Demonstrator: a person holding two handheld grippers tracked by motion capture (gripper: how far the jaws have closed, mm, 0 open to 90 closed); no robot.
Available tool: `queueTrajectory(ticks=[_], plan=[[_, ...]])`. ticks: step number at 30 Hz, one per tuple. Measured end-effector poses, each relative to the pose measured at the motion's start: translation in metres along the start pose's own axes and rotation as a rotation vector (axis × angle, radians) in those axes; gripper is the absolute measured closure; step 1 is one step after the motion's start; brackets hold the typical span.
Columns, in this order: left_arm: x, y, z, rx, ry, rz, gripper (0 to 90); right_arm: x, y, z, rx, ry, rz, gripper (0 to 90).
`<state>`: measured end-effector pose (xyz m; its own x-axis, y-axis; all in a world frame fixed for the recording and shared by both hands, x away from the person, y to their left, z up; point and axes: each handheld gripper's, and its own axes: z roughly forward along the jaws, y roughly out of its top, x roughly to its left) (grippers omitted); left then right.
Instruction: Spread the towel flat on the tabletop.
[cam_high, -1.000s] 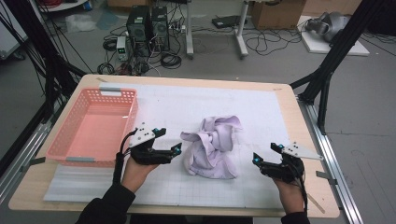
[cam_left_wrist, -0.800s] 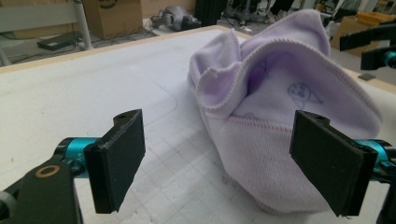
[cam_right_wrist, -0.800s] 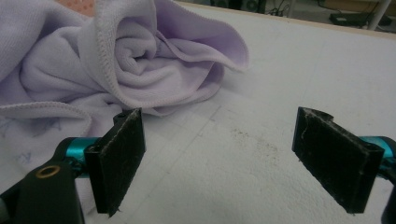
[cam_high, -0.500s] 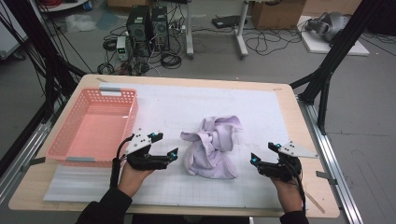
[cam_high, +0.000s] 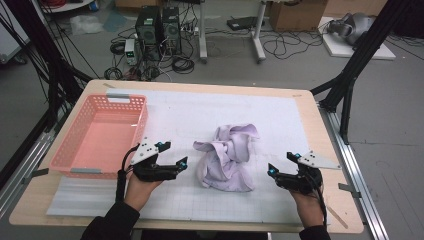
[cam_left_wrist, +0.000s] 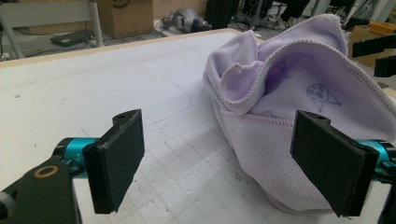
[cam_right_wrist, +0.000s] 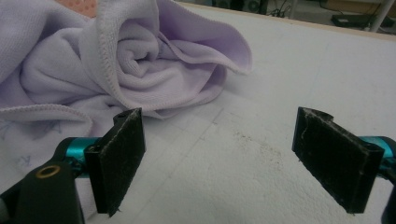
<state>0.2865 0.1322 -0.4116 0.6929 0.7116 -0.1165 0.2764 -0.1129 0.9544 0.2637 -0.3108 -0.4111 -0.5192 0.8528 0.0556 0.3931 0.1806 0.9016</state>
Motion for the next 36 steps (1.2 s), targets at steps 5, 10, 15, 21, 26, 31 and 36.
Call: queueTrajectory(ticks=[5,10,15,21,26,31,36], plan=[[0.001,-0.001,0.002,0.006,-0.006,-0.003,18.0,0.003,0.002,0.001,-0.005,0.033,-0.002,16.1],[-0.001,-0.003,0.006,0.021,-0.011,-0.004,18.1,0.008,0.003,0.005,0.031,0.063,-0.035,16.7],[-0.004,-0.006,0.008,0.047,-0.020,0.001,19.3,0.025,0.010,0.011,0.026,0.148,-0.065,23.4],[-0.005,-0.008,0.012,0.068,-0.027,0.004,20.0,0.046,0.017,0.024,0.017,0.261,-0.121,39.5],[-0.005,-0.009,0.014,0.078,-0.041,0.004,20.4,0.071,0.020,0.038,0.045,0.388,-0.159,43.6],[-0.007,-0.010,0.015,0.082,-0.053,0.005,21.5,0.094,0.022,0.051,0.069,0.469,-0.205,50.3],[-0.010,-0.011,0.017,0.086,-0.068,0.008,23.3,0.102,0.021,0.057,0.097,0.507,-0.256,64.9]])
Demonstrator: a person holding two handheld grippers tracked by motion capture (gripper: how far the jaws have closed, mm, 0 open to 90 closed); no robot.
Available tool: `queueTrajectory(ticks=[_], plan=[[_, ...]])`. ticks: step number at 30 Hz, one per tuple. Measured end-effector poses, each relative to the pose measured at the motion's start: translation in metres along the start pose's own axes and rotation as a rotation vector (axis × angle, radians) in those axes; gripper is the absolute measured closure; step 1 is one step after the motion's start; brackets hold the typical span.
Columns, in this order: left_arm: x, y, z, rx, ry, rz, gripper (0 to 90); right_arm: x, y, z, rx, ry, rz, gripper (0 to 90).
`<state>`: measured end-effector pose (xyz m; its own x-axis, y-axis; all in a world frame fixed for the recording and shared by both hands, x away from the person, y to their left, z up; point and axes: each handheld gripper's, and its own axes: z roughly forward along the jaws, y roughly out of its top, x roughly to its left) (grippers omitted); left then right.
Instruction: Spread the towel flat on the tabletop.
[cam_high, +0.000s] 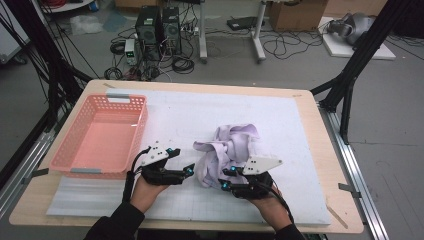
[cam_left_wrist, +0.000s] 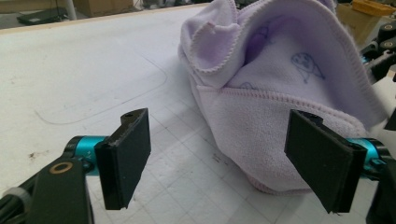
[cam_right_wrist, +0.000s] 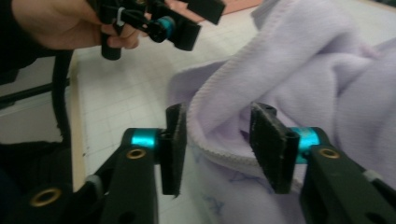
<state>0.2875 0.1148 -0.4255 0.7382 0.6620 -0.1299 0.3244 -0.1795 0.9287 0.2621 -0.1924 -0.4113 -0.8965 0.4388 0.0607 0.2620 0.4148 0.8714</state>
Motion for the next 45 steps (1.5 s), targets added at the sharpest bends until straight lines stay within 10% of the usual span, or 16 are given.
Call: queueTrajectory(ticks=[5,11,18,29,37,45], plan=[[0.000,-0.001,0.001,0.006,-0.003,-0.004,24.0,0.002,-0.001,0.003,0.019,0.022,-0.021,70.2],[-0.001,-0.001,0.002,0.006,-0.007,-0.003,25.0,0.000,-0.001,-0.001,0.039,-0.057,-0.058,87.1],[0.001,-0.001,0.000,0.005,0.006,-0.007,25.4,-0.019,-0.008,-0.043,0.003,-0.235,0.006,87.3],[-0.001,-0.001,0.003,0.016,0.003,-0.013,25.7,-0.053,-0.040,-0.105,0.121,-0.599,0.160,87.1],[-0.008,0.002,0.010,0.031,-0.083,-0.019,37.6,-0.055,-0.041,-0.116,-0.022,-0.595,0.231,56.2],[-0.030,0.019,0.035,0.037,-0.177,0.018,36.9,-0.051,-0.033,-0.115,-0.129,-0.526,0.231,48.0]])
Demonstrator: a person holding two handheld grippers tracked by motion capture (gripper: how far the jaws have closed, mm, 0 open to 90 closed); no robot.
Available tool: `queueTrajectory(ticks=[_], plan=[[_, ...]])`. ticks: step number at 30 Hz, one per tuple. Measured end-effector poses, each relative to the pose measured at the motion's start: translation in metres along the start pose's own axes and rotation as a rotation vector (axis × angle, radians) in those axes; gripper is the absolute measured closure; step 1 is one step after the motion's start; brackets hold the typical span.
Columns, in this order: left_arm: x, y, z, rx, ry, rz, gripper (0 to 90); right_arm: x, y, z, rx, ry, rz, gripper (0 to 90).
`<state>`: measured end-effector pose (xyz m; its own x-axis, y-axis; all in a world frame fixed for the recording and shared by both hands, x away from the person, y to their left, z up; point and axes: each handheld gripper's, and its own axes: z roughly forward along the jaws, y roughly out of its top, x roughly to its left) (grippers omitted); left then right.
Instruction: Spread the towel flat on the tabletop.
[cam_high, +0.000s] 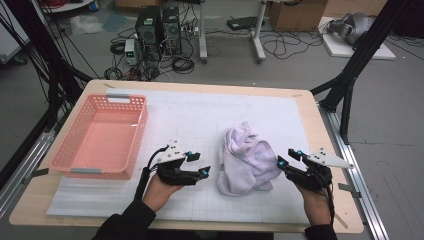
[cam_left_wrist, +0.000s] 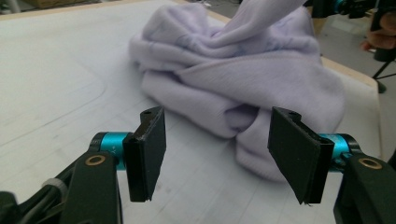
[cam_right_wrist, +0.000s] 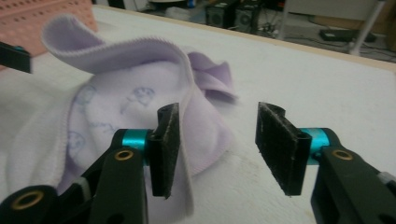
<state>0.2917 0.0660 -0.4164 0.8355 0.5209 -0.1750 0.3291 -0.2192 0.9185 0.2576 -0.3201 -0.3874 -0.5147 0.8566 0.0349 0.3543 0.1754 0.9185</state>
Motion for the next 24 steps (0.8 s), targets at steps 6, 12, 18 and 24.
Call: queueTrajectory(ticks=[6,12,18,24], plan=[[-0.015,0.011,0.037,0.041,-0.053,0.014,36.9,0.004,0.000,0.006,0.011,0.015,-0.022,46.3],[-0.025,0.019,0.063,0.060,-0.032,0.014,45.3,0.004,-0.001,0.007,0.018,0.016,-0.017,46.3],[-0.025,0.020,0.056,0.044,-0.037,0.048,85.0,0.006,-0.001,0.012,0.035,0.028,-0.030,46.3],[-0.023,0.020,0.052,0.037,-0.030,0.042,86.8,0.016,0.002,0.022,0.043,0.048,-0.053,46.3]])
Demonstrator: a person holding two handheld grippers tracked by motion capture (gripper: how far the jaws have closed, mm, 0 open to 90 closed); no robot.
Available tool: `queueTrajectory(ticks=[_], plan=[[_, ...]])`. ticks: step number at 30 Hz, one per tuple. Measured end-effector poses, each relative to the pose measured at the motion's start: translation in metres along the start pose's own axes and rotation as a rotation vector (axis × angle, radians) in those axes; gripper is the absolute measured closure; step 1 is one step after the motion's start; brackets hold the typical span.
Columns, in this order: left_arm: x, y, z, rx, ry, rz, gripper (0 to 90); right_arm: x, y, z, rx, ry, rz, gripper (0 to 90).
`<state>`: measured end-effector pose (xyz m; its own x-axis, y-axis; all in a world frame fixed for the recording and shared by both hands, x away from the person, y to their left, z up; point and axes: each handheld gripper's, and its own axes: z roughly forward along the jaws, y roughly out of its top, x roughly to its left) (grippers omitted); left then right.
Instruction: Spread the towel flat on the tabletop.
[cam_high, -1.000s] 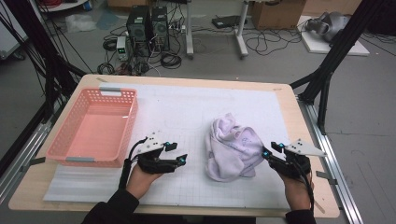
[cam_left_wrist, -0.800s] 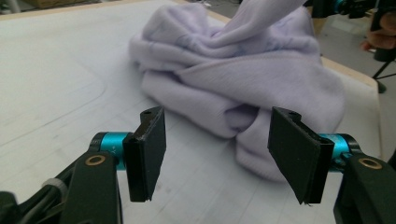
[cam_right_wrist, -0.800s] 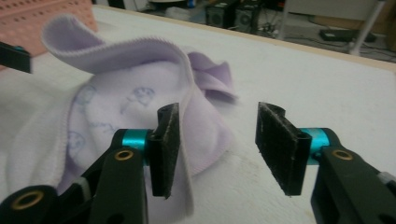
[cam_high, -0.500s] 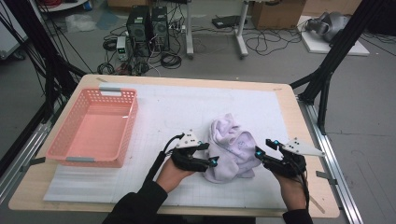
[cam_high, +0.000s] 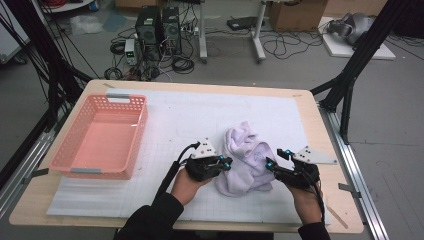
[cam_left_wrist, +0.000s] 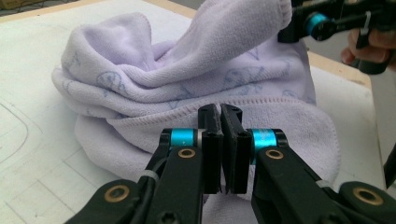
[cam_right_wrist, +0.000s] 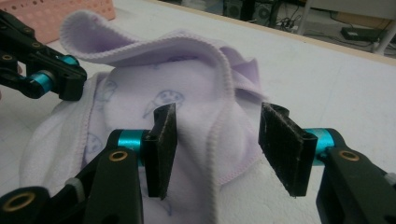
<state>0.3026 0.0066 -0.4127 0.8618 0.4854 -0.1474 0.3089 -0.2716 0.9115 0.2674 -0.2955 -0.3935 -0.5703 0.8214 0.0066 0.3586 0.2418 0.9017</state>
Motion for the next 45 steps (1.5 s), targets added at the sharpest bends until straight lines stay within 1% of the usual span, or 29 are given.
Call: queueTrajectory(ticks=[3,8,9,10,11,14,15,16,17,19,21,22,23,25,27,28,29,30,31,32,33,34,35,36,37,38,39,42,45], plan=[[0.000,0.000,-0.002,-0.006,0.008,0.024,87.4,0.001,0.000,0.000,0.002,-0.003,-0.009,46.4],[0.006,-0.003,-0.018,-0.034,0.021,0.013,87.6,-0.001,-0.001,-0.001,0.005,-0.010,0.004,46.1],[0.007,-0.004,-0.023,-0.042,0.015,0.010,87.6,-0.001,-0.001,-0.001,0.003,-0.004,0.004,46.0],[0.009,-0.006,-0.031,-0.050,0.026,0.012,87.6,0.001,-0.001,0.002,-0.005,0.035,0.017,45.2],[0.009,-0.006,-0.031,-0.050,0.026,0.012,87.7,0.003,0.000,0.004,-0.006,0.058,0.021,45.4],[0.016,-0.010,-0.045,-0.050,0.057,0.010,87.7,0.007,0.002,0.010,0.006,0.066,0.002,49.1],[0.019,-0.011,-0.050,-0.045,0.073,0.007,87.6,0.009,0.001,0.016,0.054,0.085,-0.014,73.4],[0.023,-0.014,-0.056,-0.045,0.087,-0.004,87.7,0.009,0.000,0.018,0.074,0.086,-0.032,78.3],[0.026,-0.016,-0.061,-0.043,0.097,-0.010,87.7,0.009,-0.001,0.020,0.093,0.088,-0.048,89.2],[0.032,-0.021,-0.069,-0.039,0.123,-0.017,87.7,0.008,-0.004,0.021,0.128,0.075,-0.068,89.3],[0.036,-0.025,-0.077,-0.034,0.143,-0.020,87.7,0.007,-0.005,0.021,0.134,0.072,-0.063,89.5],[0.037,-0.027,-0.080,-0.036,0.152,-0.025,87.7,0.004,-0.006,0.019,0.121,0.071,-0.055,89.4],[0.038,-0.029,-0.081,-0.042,0.152,-0.036,87.7,0.003,-0.006,0.017,0.097,0.083,-0.048,88.5],[0.039,-0.031,-0.083,-0.041,0.153,-0.038,87.6,0.006,-0.002,0.017,0.055,0.095,-0.028,65.6],[0.037,-0.032,-0.082,-0.046,0.147,-0.035,87.6,0.010,0.004,0.019,0.017,0.117,-0.026,53.4],[0.036,-0.031,-0.081,-0.044,0.145,-0.031,87.6,0.010,0.004,0.019,0.017,0.117,-0.026,53.4],[0.036,-0.031,-0.081,-0.047,0.145,-0.026,87.6,0.015,0.012,0.023,-0.006,0.132,-0.040,44.8],[0.035,-0.031,-0.081,-0.048,0.142,-0.026,87.6,0.015,0.012,0.023,-0.006,0.132,-0.040,44.8],[0.034,-0.030,-0.081,-0.048,0.140,-0.026,87.6,0.020,0.022,0.032,-0.010,0.148,-0.065,38.5],[0.034,-0.031,-0.081,-0.050,0.137,-0.026,87.6,0.020,0.022,0.032,-0.010,0.148,-0.065,38.5],[0.034,-0.031,-0.081,-0.049,0.134,-0.025,87.5,0.025,0.031,0.044,0.007,0.174,-0.109,38.0],[0.034,-0.031,-0.080,-0.049,0.130,-0.027,87.5,0.028,0.034,0.051,0.017,0.189,-0.128,38.2],[0.033,-0.031,-0.081,-0.050,0.126,-0.029,87.5,0.028,0.034,0.051,0.017,0.189,-0.128,38.2],[0.033,-0.032,-0.081,-0.051,0.124,-0.029,87.5,0.035,0.039,0.065,0.060,0.226,-0.157,41.6],[0.033,-0.032,-0.081,-0.049,0.121,-0.025,87.5,0.038,0.040,0.070,0.080,0.244,-0.183,52.2],[0.033,-0.033,-0.081,-0.043,0.118,-0.023,87.5,0.041,0.040,0.074,0.097,0.261,-0.209,66.7],[0.033,-0.033,-0.081,-0.043,0.118,-0.023,87.5,0.043,0.040,0.075,0.116,0.261,-0.228,81.5],[0.033,-0.035,-0.083,-0.035,0.117,-0.020,87.5,0.038,0.035,0.069,0.124,0.219,-0.230,84.5],[0.034,-0.037,-0.085,-0.029,0.119,-0.020,87.6,0.024,0.025,0.056,0.147,0.147,-0.214,84.8]])
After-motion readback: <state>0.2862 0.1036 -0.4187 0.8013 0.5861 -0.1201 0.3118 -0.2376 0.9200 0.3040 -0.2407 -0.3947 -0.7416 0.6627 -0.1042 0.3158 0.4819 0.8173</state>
